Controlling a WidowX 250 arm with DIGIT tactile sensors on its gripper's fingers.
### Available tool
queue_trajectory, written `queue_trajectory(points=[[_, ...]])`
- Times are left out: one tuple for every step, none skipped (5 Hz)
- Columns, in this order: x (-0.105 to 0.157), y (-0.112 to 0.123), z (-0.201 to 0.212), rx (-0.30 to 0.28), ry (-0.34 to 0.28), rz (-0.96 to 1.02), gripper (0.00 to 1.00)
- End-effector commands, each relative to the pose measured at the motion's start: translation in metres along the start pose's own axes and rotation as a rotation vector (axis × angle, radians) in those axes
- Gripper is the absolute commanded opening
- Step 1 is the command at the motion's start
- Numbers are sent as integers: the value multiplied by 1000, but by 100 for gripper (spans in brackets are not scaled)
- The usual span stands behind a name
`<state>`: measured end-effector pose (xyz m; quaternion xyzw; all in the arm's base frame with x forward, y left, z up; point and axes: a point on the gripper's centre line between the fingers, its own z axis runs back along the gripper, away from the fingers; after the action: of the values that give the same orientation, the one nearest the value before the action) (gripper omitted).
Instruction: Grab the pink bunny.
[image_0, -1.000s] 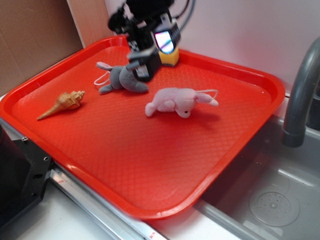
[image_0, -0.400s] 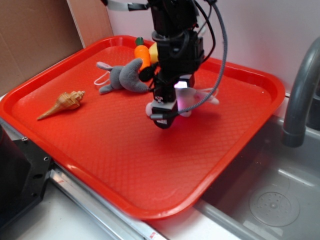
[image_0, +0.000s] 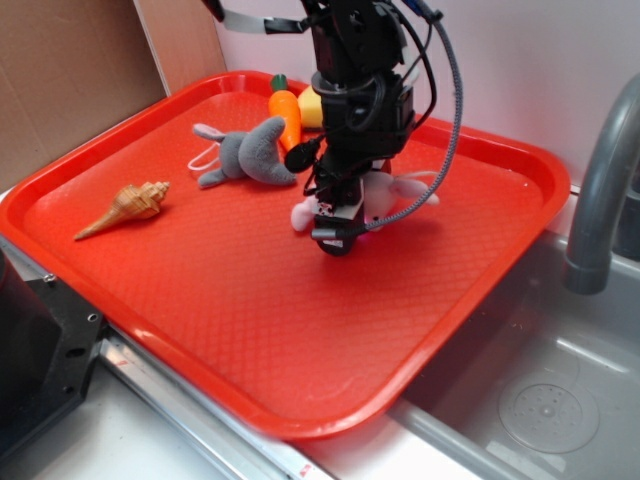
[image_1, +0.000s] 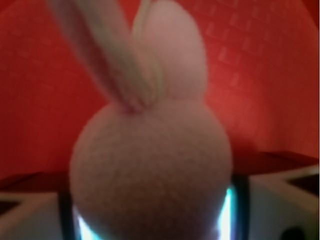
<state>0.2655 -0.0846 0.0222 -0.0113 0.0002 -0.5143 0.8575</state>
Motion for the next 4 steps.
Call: queue_trajectory(points=[[-11,-1,74,123,26,424,0],[-32,-3,117,121,12,675,0],[-57,-15,142,45,-50,928,0],[-84,-39,165,57,-113,1176,0]])
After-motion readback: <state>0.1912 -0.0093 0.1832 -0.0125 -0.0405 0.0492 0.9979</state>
